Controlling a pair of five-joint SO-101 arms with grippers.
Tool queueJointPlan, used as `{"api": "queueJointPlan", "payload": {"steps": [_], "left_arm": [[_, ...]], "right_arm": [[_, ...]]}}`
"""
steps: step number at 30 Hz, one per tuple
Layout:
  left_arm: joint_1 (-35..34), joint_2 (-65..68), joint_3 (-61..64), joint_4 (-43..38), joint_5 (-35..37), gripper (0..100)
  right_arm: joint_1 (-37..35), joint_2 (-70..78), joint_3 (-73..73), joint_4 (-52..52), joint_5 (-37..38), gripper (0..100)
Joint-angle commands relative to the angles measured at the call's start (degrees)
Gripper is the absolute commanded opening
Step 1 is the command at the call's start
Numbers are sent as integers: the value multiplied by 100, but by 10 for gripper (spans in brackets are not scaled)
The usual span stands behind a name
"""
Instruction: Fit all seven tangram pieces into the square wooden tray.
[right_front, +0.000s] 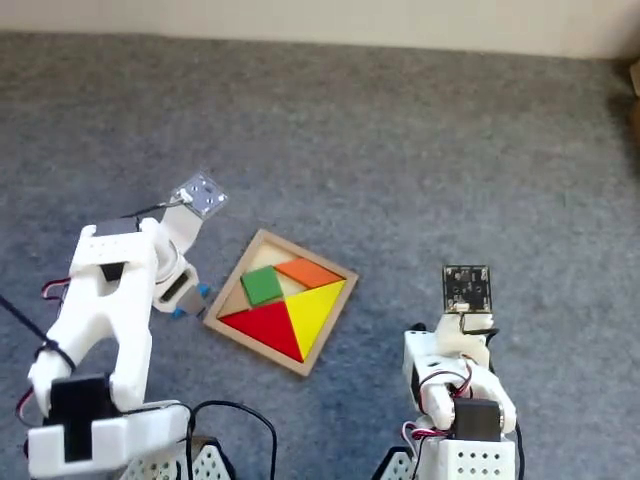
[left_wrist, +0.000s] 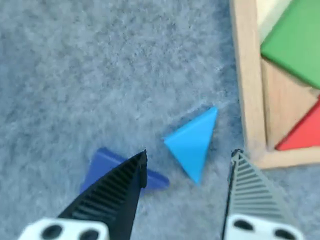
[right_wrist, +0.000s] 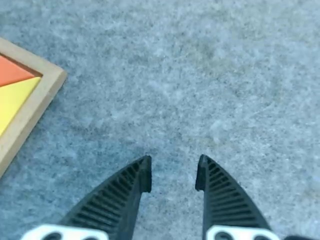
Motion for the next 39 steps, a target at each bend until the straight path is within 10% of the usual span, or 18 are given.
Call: {"api": "queueJointPlan", "payload": {"steps": [1,23,33,39], "left_arm": [[-66,198,-286,-413,-53,259],[-40,611,-259,-589,-53,117],[295,-462,-541,879,26,86],[743,-673,-848,1319,1380,86]], "right_arm": [[84,-92,796,-22,62,156],[233,-92,796,-22,62,156],[233,-92,796,-22,62,156],[233,-92,796,-22,62,156]]}}
